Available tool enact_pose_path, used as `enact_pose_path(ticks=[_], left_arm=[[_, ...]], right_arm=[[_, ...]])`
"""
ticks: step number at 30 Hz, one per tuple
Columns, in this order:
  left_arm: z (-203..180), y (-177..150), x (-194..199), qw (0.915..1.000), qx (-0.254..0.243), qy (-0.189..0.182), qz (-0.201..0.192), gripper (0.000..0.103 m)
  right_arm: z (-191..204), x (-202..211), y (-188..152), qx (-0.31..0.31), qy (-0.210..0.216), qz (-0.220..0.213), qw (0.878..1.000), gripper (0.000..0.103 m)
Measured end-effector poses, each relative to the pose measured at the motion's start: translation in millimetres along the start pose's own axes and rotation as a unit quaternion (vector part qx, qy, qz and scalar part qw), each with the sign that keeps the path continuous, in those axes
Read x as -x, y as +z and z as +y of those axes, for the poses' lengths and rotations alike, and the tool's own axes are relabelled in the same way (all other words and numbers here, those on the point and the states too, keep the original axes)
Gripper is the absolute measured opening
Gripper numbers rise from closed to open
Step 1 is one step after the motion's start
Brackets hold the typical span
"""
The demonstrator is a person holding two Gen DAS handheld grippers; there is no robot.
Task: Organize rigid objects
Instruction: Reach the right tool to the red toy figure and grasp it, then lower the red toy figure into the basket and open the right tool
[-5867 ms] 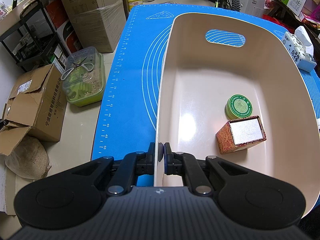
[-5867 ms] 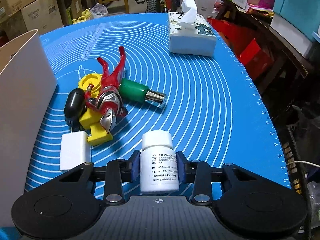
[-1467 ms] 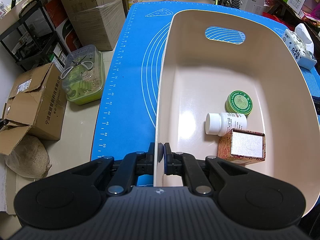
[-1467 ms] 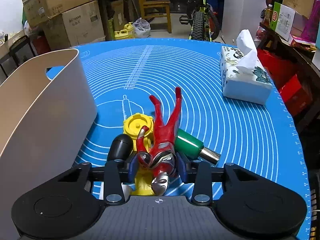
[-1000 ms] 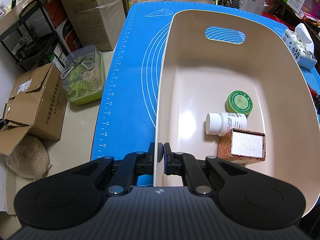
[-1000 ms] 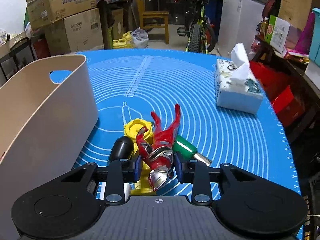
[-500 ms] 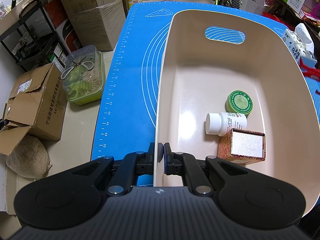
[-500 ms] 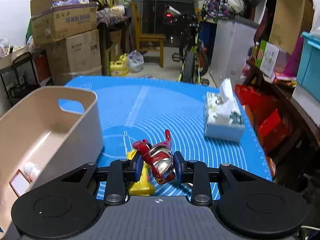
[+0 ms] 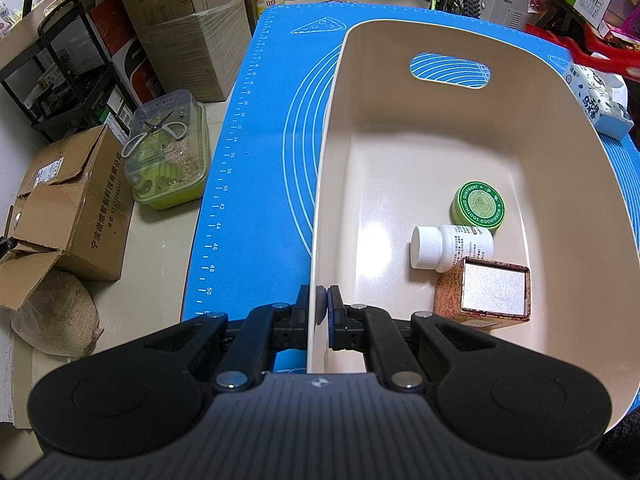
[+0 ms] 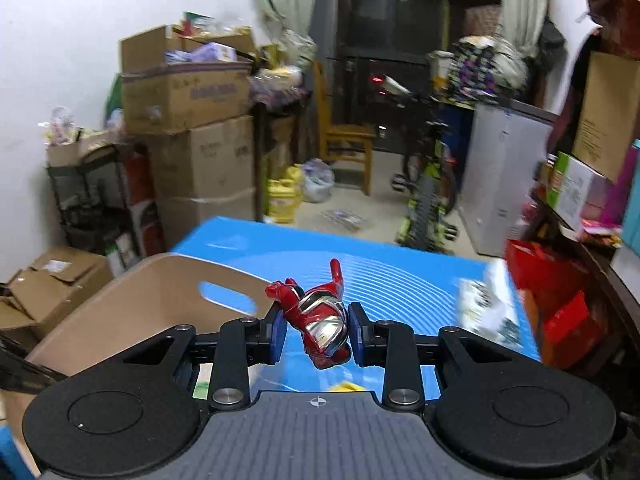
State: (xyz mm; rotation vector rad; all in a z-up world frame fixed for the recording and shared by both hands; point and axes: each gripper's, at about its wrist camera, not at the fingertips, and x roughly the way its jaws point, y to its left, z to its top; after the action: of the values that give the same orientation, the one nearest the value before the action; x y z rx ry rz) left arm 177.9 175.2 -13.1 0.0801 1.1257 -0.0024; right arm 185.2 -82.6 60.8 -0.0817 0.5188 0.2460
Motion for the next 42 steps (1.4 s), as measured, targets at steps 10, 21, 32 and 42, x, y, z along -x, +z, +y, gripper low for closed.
enact_pose_path(ticks=[10, 21, 32, 42], left_arm=[[0.1, -0.1, -0.1, 1.0000, 0.000, 0.000, 0.000, 0.009], [0.4, -0.2, 0.5, 1.0000, -0.001, 0.000, 0.000, 0.009], [0.7, -0.1, 0.1, 1.0000, -0.001, 0.001, 0.000, 0.009], [0.4, -0.2, 0.0, 1.0000, -0.001, 0.001, 0.000, 0.009]], right_arm=[[66.1, -41.8, -8.7, 0.036, 0.052, 0.039, 0.997, 0.040], [104.2, -85.6, -43.8, 0.070, 0.055, 0.138, 0.987, 0.040], [96.3, -75.7, -39.4, 0.058, 0.062, 0.149, 0.985, 0.064], [38.4, -27.3, -17.1, -0.014, 0.028, 0.074, 0.997, 0.078]])
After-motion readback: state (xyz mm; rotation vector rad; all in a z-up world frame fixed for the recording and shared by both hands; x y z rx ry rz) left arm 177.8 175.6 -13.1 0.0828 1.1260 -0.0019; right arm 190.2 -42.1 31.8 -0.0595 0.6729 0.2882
